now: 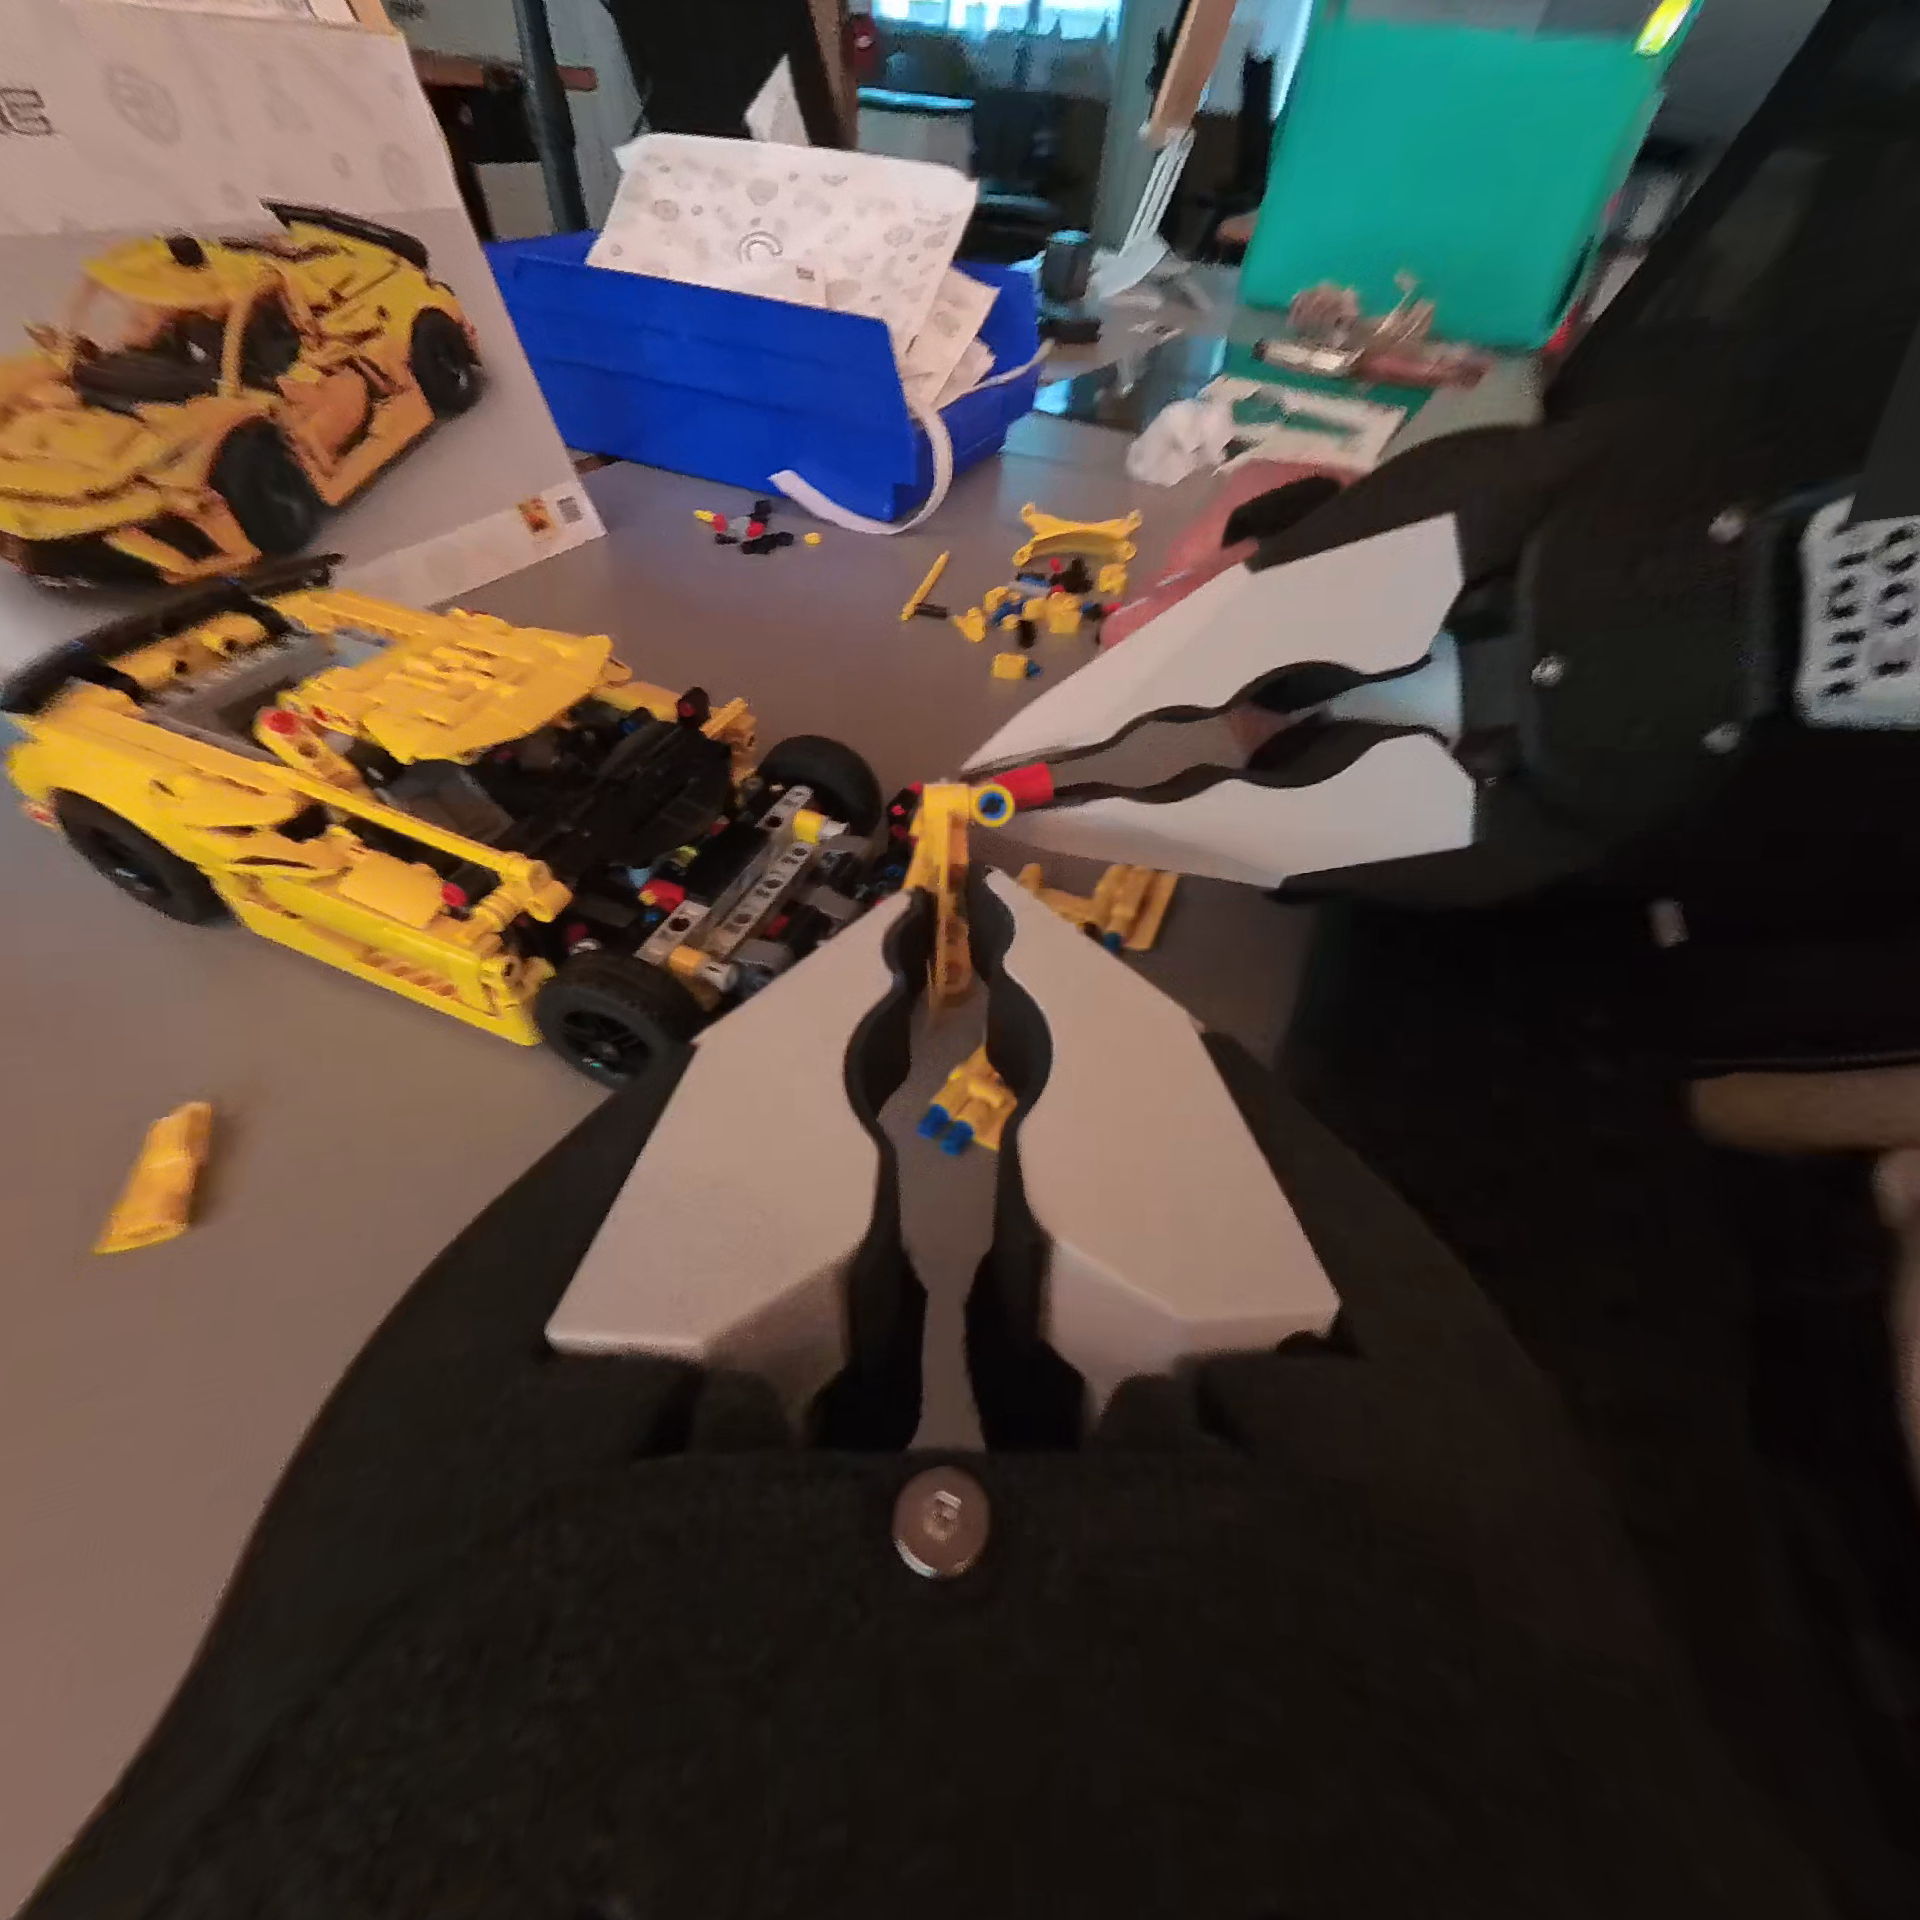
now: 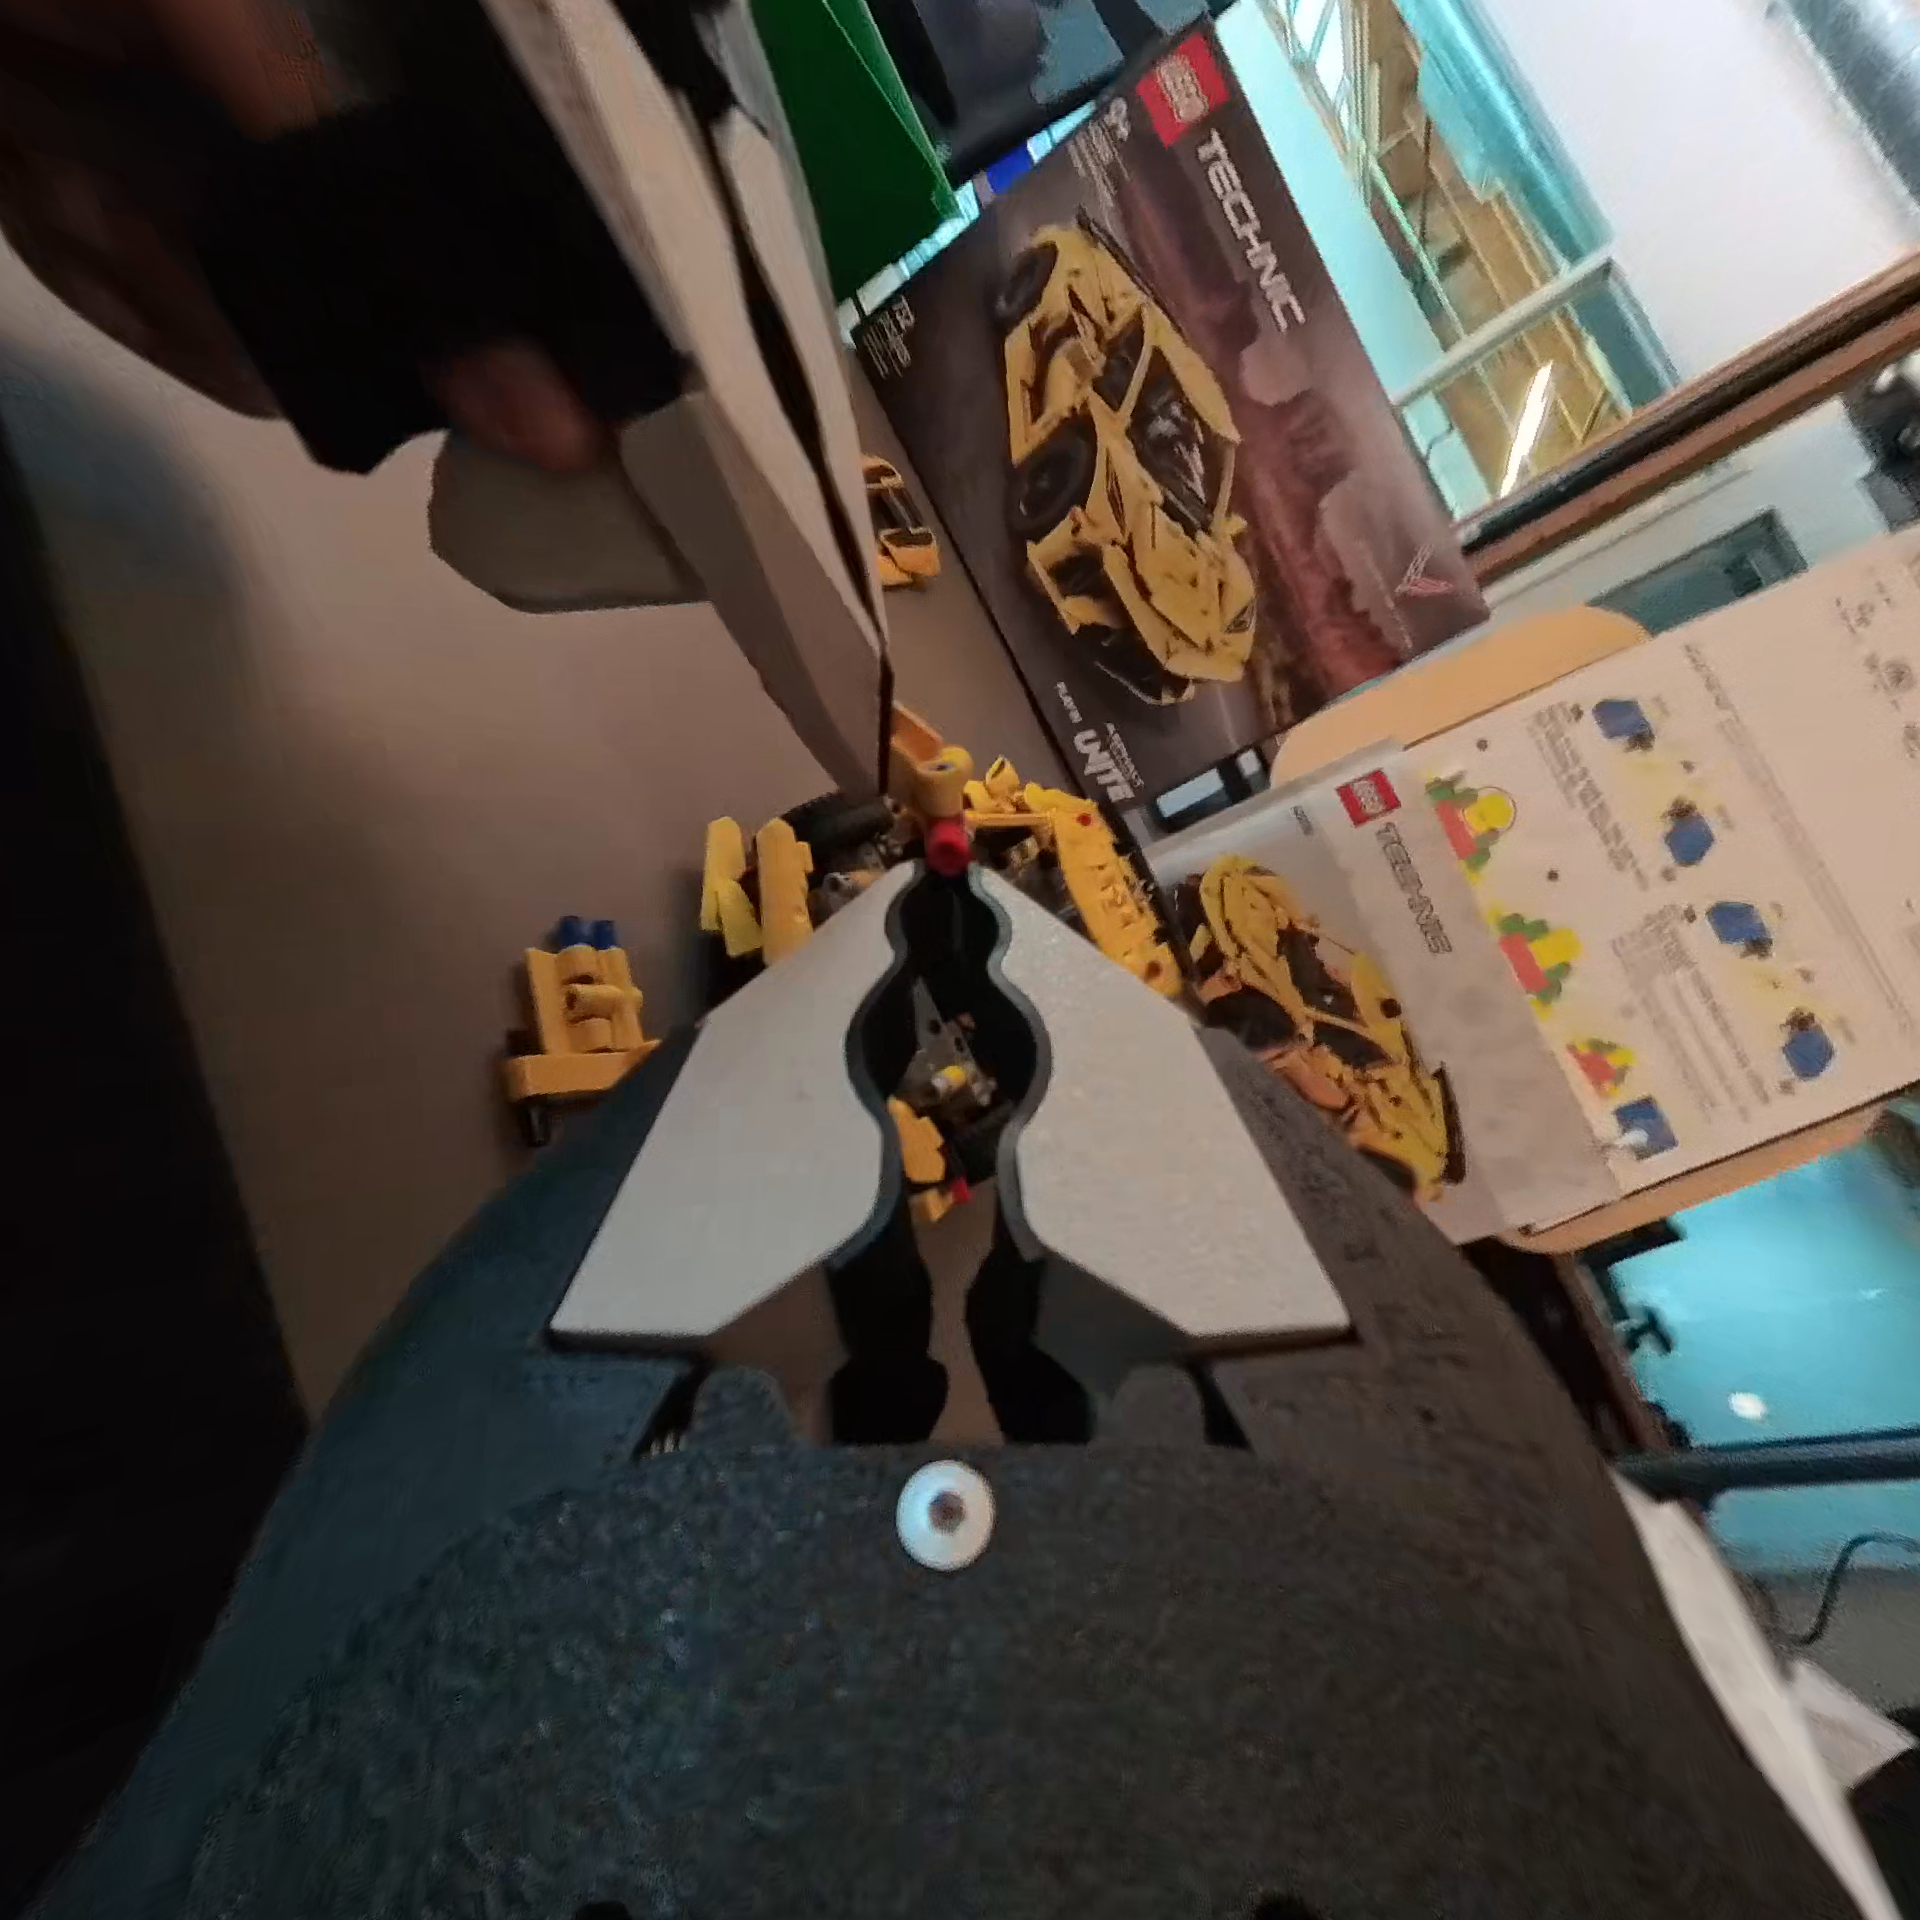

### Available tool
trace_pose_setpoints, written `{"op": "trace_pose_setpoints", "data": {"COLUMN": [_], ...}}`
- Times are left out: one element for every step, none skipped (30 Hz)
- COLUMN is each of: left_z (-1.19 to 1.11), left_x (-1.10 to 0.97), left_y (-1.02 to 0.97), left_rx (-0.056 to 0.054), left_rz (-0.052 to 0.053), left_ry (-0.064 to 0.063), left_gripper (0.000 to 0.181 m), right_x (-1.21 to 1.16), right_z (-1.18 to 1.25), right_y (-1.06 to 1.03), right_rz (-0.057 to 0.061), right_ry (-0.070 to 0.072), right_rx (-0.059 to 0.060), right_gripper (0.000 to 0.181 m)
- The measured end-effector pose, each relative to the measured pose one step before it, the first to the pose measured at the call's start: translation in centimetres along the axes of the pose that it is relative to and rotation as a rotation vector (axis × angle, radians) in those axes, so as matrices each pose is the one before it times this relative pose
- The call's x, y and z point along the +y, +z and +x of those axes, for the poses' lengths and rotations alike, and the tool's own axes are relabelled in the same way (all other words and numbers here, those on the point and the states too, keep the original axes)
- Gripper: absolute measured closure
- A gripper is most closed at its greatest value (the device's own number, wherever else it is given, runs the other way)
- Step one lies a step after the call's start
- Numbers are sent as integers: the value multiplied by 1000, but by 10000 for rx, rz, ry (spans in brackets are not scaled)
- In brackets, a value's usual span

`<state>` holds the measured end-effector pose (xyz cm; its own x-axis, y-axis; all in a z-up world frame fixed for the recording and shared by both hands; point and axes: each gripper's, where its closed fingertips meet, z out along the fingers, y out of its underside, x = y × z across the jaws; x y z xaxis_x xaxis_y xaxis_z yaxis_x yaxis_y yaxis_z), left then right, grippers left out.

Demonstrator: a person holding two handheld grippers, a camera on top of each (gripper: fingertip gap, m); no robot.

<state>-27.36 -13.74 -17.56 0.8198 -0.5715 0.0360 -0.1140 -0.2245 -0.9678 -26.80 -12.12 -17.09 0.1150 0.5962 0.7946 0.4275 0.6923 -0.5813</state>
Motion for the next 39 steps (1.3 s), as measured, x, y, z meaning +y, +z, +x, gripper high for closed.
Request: {"op": "trace_pose_setpoints", "data": {"left_z": [-173, -378, -500, -416, -276, -191, -139, 22, 130, 70, 86, 147, 103, 45, 200, 238, 115, 145, 216, 125, 38, 33, 46, 79, 75, 29, -8, 2, 47, 62, 85, 109, 105, 60, 23, 3, 41, 176, 238], "left_x": [32, -22, -42, -67, -128, -173, -248, -313, -406, -419, -299, -186, -112, -69, -43, -5, -19, -44, -19, 43, 33, -57, -19, 62, 106, 71, 82, 147, 230, 228, 169, 105, 78, 34, -14, -51, -65, -264, -229], "left_y": [26, -46, -103, -93, -69, -82, -83, -95, -100, -128, -92, -30, -14, -17, 15, 38, 19, -2, 28, 40, 18, -27, -25, 26, 64, 54, 48, 63, 101, 99, 69, 67, 38, -4, -33, -46, -41, -72, -38], "left_rx": [-339, -422, -458, -347, -233, -172, -161, -86, -42, -82, -52, 45, 47, 30, 131, 138, 39, 49, 98, 39, -9, 12, 42, 59, 24, -40, -58, -36, -22, -24, -23, 4, 20, 17, 4, -6, 19, 72, 49], "left_rz": [-82, -51, -31, 8, 55, 86, 122, 170, 222, 216, 150, 100, 58, 37, 40, 14, 1, 15, 5, -29, -31, 23, 17, -30, -65, -61, -58, -98, -147, -156, -128, -97, -73, -51, -22, 15, 31, 143, 99], "left_ry": [468, 423, 400, 314, 195, 166, 212, 258, 274, 269, 201, 85, 15, -2, -25, -8, 60, 75, 50, 64, 65, 12, -20, -19, 22, 74, 74, 40, 51, 101, 116, 103, 75, 38, 23, 17, 25, 74, 169], "left_gripper": [175, 175, 175, 175, 175, 175, 175, 175, 175, 175, 175, 175, 175, 175, 175, 175, 175, 175, 175, 175, 175, 176, 176, 175, 175, 175, 176, 176, 175, 175, 175, 175, 175, 175, 175, 176, 176, 175, 175], "right_x": [234, 188, -82, -322, -580, -603, -349, -113, 40, -62, -222, -190, -70, 78, 102, -142, -156, 12, 103, 91, 1, -16, 89, 166, 162, 27, 9, 84, 67, 69, 23, 58, 57, 131, 117, 56, 104, 258, 13], "right_z": [-43, 82, 24, 234, 145, -148, -209, -272, -264, -20, 140, 38, -135, -176, -206, -280, -260, 40, 77, -12, 44, 72, -82, 13, 49, 35, 12, 51, 47, 13, -23, -6, 7, 1, -27, -38, 8, 365, -83], "right_y": [75, 51, -49, -162, -248, -200, -6, 117, 111, -2, -119, -95, -47, 34, 87, -2, -62, -43, -13, -2, -45, -67, -68, -60, -26, -2, 13, 38, 41, 47, 31, -4, -19, -22, -26, -45, -27, -66, -59], "right_rz": [-110, -41, 130, 247, 386, 382, 253, 124, 35, 60, 139, 112, 68, -20, -34, 92, 92, -16, -55, -45, -5, 2, -53, -120, -107, -15, -22, -96, -54, -59, -37, -37, -33, -79, -77, -50, -75, -150, -1], "right_ry": [595, 994, 1216, 1337, 1366, 1443, 1511, 1332, 867, 386, 32, -97, -35, 10, -12, -59, -141, -200, -153, -86, -131, -203, -225, -162, -95, 23, 3, -106, -169, -149, -83, -3, 70, 74, -31, -67, -69, -217, -199], "right_rx": [-157, -329, -586, -530, -590, -748, -746, -752, -611, -260, 33, 65, -60, -111, -135, -154, -97, 67, 67, -15, 36, 60, -40, 34, 40, 21, 24, 87, 116, 116, 55, 0, -40, -73, -73, -31, 12, 283, -34], "right_gripper": [177, 177, 170, 164, 159, 159, 158, 154, 152, 152, 152, 152, 153, 152, 152, 153, 154, 156, 158, 159, 159, 158, 162, 162, 162, 163, 163, 163, 163, 163, 164, 164, 164, 164, 164, 164, 165, 175, 176]}}
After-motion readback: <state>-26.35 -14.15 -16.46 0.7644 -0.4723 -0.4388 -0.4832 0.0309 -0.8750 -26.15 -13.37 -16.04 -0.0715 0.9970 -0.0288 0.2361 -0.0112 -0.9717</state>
